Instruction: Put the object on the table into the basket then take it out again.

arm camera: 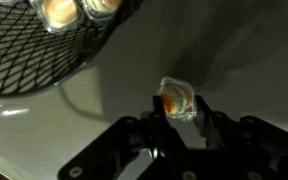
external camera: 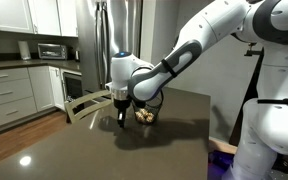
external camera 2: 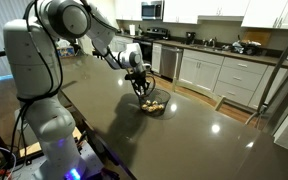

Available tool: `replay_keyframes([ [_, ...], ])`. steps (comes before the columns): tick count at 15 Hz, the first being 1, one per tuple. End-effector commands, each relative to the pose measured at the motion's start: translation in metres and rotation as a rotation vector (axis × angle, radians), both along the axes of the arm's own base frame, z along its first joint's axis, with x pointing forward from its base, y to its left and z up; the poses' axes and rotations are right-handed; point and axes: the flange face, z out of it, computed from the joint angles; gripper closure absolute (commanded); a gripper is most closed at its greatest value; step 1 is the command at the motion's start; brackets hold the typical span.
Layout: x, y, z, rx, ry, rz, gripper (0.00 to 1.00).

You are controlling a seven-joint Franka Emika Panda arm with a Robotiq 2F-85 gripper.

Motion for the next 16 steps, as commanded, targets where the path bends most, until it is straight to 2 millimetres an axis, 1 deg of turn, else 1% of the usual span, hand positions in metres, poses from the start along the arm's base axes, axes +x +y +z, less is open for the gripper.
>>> replay_keyframes([
  [1, 0.006, -0.001, -0.002, 0.004, -0.018, -0.006, 0.93],
  [4, 0.005, -0.001, 0.005, -0.008, -0.017, -0.001, 0.90],
  [5, 0.004, -0.001, 0.010, -0.013, -0.019, 0.004, 0.93],
  [7, 0.003, 0.000, 0.020, -0.021, -0.018, 0.007, 0.91],
  [8, 0.002, 0.000, 0.027, -0.020, -0.019, 0.010, 0.92],
  [12, -0.005, -0.001, 0.062, -0.031, -0.010, 0.008, 0.92],
  [16, -0.021, -0.001, 0.105, -0.052, 0.002, 0.012, 0.92],
])
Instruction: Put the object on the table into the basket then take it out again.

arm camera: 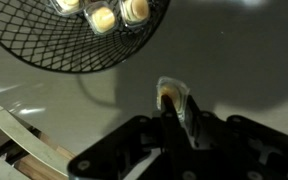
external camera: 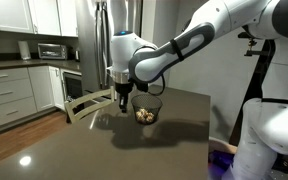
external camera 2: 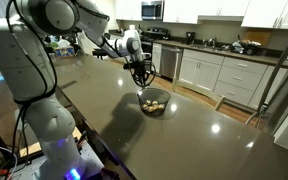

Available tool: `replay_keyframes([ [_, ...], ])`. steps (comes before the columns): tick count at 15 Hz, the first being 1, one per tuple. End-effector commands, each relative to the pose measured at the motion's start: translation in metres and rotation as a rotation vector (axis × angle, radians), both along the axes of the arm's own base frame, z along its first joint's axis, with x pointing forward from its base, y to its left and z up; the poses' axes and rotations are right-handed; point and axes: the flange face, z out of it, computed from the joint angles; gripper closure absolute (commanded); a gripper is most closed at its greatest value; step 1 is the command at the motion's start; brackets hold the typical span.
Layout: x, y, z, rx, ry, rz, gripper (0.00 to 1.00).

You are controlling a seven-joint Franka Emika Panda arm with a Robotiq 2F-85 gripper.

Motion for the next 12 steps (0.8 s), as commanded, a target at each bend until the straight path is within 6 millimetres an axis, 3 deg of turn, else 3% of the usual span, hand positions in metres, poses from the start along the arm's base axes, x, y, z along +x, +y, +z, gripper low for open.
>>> replay_keyframes([
  [1, -0.019, 0.000, 0.044, -0.006, 0.012, 0.033, 0.92],
  [7, -0.035, -0.017, 0.090, -0.018, -0.033, -0.007, 0.92],
  [12, -0.039, -0.051, 0.099, 0.033, -0.019, -0.109, 0.92],
])
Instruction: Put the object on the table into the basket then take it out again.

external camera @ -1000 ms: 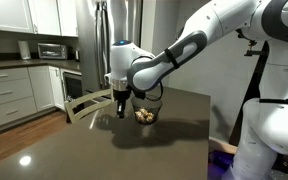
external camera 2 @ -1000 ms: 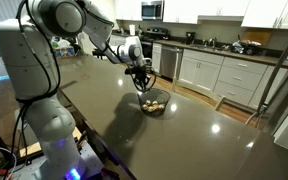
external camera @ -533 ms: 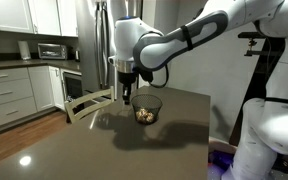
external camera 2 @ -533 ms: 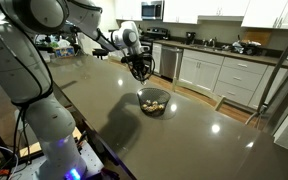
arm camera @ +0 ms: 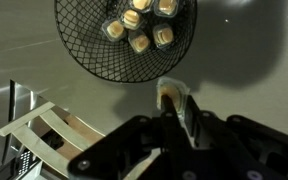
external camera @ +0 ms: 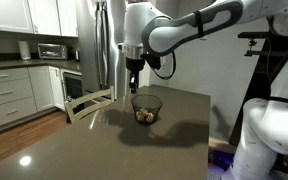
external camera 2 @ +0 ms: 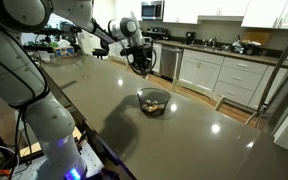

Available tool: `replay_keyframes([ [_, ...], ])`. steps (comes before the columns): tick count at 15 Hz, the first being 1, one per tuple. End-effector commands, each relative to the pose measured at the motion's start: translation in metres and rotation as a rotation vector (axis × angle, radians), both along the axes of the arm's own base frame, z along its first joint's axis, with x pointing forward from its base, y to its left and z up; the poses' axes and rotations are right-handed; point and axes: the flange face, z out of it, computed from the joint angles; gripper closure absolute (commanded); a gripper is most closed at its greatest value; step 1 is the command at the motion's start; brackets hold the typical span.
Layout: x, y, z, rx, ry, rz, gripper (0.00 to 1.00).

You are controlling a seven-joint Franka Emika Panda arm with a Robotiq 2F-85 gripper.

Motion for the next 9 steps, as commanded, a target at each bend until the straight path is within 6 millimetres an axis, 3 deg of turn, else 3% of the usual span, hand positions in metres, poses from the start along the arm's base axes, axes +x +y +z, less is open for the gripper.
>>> replay_keyframes([
  [1, -0.005, -0.027, 0.004, 0.066, 0.038, -0.068, 0.92],
  [9, -0.012, -0.071, -0.002, 0.176, 0.101, -0.231, 0.92],
])
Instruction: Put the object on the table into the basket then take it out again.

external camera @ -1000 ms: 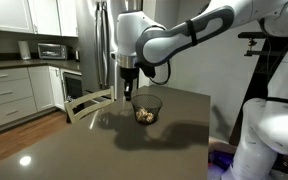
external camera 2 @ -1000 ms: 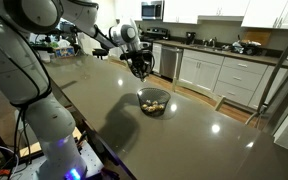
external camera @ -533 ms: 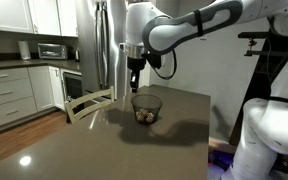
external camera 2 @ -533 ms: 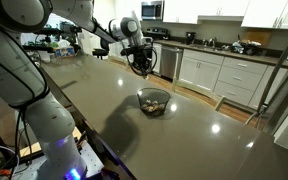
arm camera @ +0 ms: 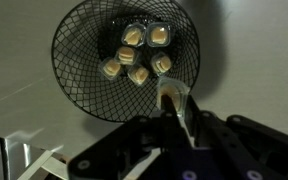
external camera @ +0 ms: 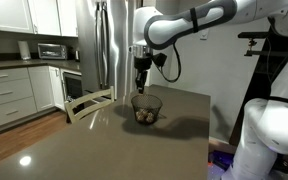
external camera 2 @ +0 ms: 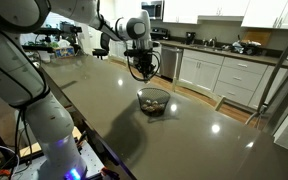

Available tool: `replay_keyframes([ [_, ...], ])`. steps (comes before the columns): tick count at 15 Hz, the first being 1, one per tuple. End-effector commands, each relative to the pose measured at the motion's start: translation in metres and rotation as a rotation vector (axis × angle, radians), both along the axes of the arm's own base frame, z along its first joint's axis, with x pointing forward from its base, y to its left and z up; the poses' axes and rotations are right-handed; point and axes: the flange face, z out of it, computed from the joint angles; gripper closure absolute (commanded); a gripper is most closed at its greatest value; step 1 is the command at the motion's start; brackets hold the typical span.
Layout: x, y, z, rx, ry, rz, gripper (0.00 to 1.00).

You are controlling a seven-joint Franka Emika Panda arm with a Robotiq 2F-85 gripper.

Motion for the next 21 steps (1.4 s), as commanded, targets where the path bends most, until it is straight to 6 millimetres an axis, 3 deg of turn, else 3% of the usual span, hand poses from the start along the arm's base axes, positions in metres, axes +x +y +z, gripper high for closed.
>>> replay_keyframes([
  [1, -0.009, -0.016, 0.003, 0.041, 0.023, -0.051, 0.92],
  [2, -0.010, -0.020, 0.003, 0.047, 0.023, -0.061, 0.92],
  [3, -0.011, -0.022, 0.003, 0.050, 0.026, -0.071, 0.60],
  [4, -0.011, -0.025, 0.003, 0.053, 0.026, -0.074, 0.59],
  [13, -0.015, -0.031, 0.001, 0.047, 0.036, -0.098, 0.03],
  [21, -0.020, -0.042, -0.018, 0.071, 0.070, -0.118, 0.00],
])
